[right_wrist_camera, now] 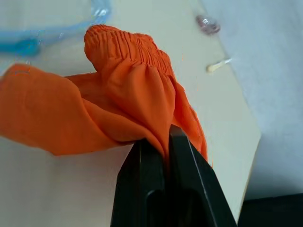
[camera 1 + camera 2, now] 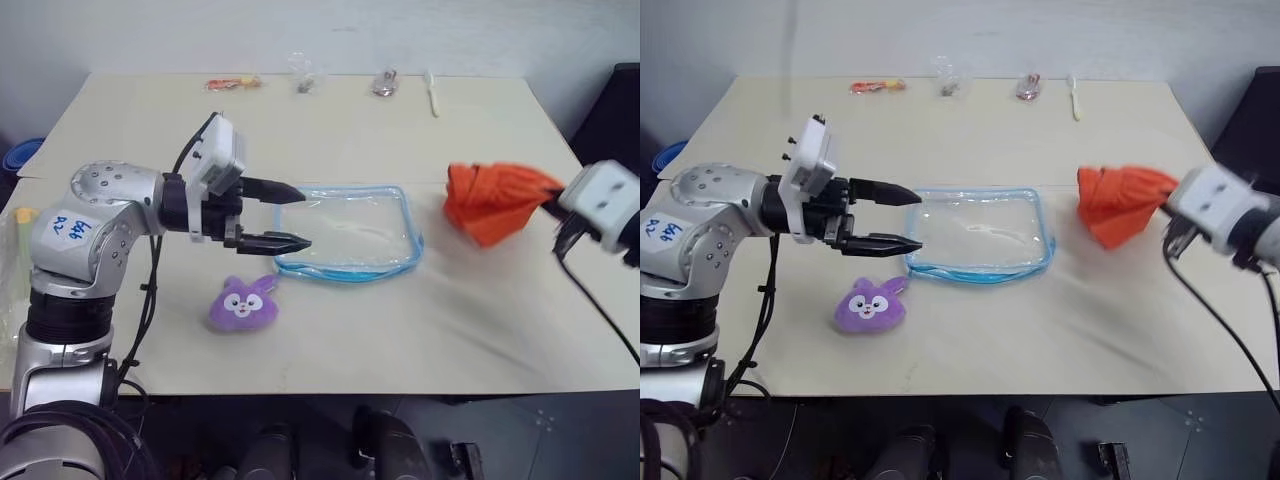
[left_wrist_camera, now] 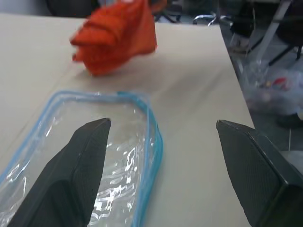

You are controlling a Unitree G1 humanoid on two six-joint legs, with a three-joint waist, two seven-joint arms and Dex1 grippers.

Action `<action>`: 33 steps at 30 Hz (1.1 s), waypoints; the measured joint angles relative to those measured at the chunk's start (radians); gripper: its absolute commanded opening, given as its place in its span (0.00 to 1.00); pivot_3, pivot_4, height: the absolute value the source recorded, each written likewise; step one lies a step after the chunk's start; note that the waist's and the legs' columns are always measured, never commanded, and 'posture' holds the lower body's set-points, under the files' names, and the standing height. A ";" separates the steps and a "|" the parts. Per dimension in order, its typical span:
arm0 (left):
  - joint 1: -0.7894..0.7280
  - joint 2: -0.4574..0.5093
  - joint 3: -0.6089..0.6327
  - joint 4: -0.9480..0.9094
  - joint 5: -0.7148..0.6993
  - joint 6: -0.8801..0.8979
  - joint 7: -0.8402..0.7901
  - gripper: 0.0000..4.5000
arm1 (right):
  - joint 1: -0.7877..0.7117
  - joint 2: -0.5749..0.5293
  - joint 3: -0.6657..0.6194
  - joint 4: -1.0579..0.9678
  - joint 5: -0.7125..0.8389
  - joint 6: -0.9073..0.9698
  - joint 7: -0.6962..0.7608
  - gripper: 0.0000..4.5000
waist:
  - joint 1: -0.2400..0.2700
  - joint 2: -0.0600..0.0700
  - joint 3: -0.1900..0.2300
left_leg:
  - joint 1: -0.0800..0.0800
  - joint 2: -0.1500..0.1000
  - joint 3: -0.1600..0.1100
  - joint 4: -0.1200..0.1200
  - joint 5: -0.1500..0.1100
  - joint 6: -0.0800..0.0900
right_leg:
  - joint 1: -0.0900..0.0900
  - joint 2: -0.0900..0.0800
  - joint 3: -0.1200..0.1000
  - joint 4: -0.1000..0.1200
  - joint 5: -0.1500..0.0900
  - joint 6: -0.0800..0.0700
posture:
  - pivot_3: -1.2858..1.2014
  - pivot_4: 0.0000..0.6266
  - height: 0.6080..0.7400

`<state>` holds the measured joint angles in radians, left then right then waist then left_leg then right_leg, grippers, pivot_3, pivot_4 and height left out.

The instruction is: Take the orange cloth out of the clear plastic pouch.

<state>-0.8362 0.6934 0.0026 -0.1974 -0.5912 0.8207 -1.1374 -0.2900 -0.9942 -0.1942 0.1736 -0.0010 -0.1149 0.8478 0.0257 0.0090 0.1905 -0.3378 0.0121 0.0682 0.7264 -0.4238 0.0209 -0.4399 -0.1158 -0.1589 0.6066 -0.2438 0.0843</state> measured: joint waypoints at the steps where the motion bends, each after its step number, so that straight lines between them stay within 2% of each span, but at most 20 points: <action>1: -0.001 -0.008 0.000 -0.012 -0.018 0.015 0.005 0.84 | 0.031 0.011 0.015 0.031 -0.018 -0.050 -0.011 0.00 | -0.002 0.000 0.000 | 0.000 0.000 0.000 0.000 0.000 0.000 | 0.000 0.000 0.000 0.000 0.000 0.000 | 0.52 0.24 1.00; 7: -0.001 -0.009 -0.002 -0.067 -0.081 0.039 0.008 0.84 | 0.113 0.012 0.036 0.129 -0.071 -0.226 -0.057 0.00 | -0.007 0.002 0.001 | 0.003 0.002 -0.001 0.000 0.001 -0.001 | 0.000 0.001 0.003 0.003 0.000 0.000 | 0.52 0.24 1.00; 10: -0.016 -0.009 -0.003 -0.053 -0.094 0.051 0.008 0.85 | 0.140 -0.008 0.030 0.148 -0.079 -0.241 -0.066 0.17 | -0.006 0.003 0.000 | 0.003 0.003 -0.001 0.000 0.001 -0.001 | 0.000 0.001 0.003 0.003 0.000 0.000 | 0.52 0.24 1.00; 16: -0.022 0.022 -0.003 0.015 -0.078 0.005 -0.006 0.85 | 0.253 -0.033 -0.031 0.091 -0.053 -0.222 -0.056 0.64 | 0.000 0.003 0.000 | 0.002 0.003 -0.001 0.000 0.001 -0.001 | 0.001 0.000 0.002 0.002 0.000 0.000 | 0.52 0.24 1.00; 20: 0.008 0.095 0.011 0.077 -0.055 -0.042 -0.040 0.85 | 0.434 -0.033 -0.248 -0.120 0.113 -0.008 0.016 0.93 | 0.000 0.004 0.001 | 0.003 0.002 -0.002 -0.001 0.001 -0.001 | 0.001 0.002 0.002 0.002 0.000 0.000 | 0.52 0.24 1.00; 23: 0.057 0.187 0.039 0.154 -0.025 -0.113 -0.101 0.85 | 0.596 -0.010 -0.487 -0.295 0.344 0.296 0.114 0.93 | 0.001 0.004 0.001 | 0.003 0.002 -0.002 -0.001 0.001 -0.001 | 0.001 0.003 0.001 0.000 0.000 0.000 | 0.52 0.24 1.00; 26: 0.109 0.278 0.074 0.267 0.018 -0.198 -0.171 0.85 | 0.748 0.019 -0.704 -0.372 0.503 0.550 0.199 0.93 | 0.001 0.003 0.000 | 0.004 0.001 -0.001 -0.003 0.001 -0.001 | 0.002 0.003 0.001 -0.001 0.000 0.000 | 0.52 0.24 1.00; 30: 0.161 0.320 0.142 0.378 0.046 -0.363 -0.274 0.85 | 0.850 0.059 -0.872 -0.367 0.593 0.731 0.244 0.93 | 0.003 0.003 0.000 | 0.005 0.001 -0.001 -0.003 0.000 0.000 | 0.005 0.002 0.001 -0.003 0.000 0.000 | 0.52 0.24 1.00; 33: 0.147 0.330 0.143 0.468 0.082 -0.421 -0.289 0.85 | 0.864 0.070 -0.917 -0.371 0.626 0.787 0.251 0.93 | 0.001 0.003 0.000 | 0.008 0.000 -0.002 -0.006 0.000 0.000 | 0.011 0.002 0.001 -0.004 0.000 0.000 | 0.52 0.24 1.00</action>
<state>-0.6896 1.0234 0.1459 0.2710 -0.5096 0.4001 -1.4260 0.5743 -0.9247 -1.1108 -0.1975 0.6252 0.6721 1.0984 0.0271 0.0119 0.1909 -0.3300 0.0123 0.0665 0.7203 -0.4236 0.0212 -0.4287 -0.1136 -0.1574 0.6022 -0.2437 0.0845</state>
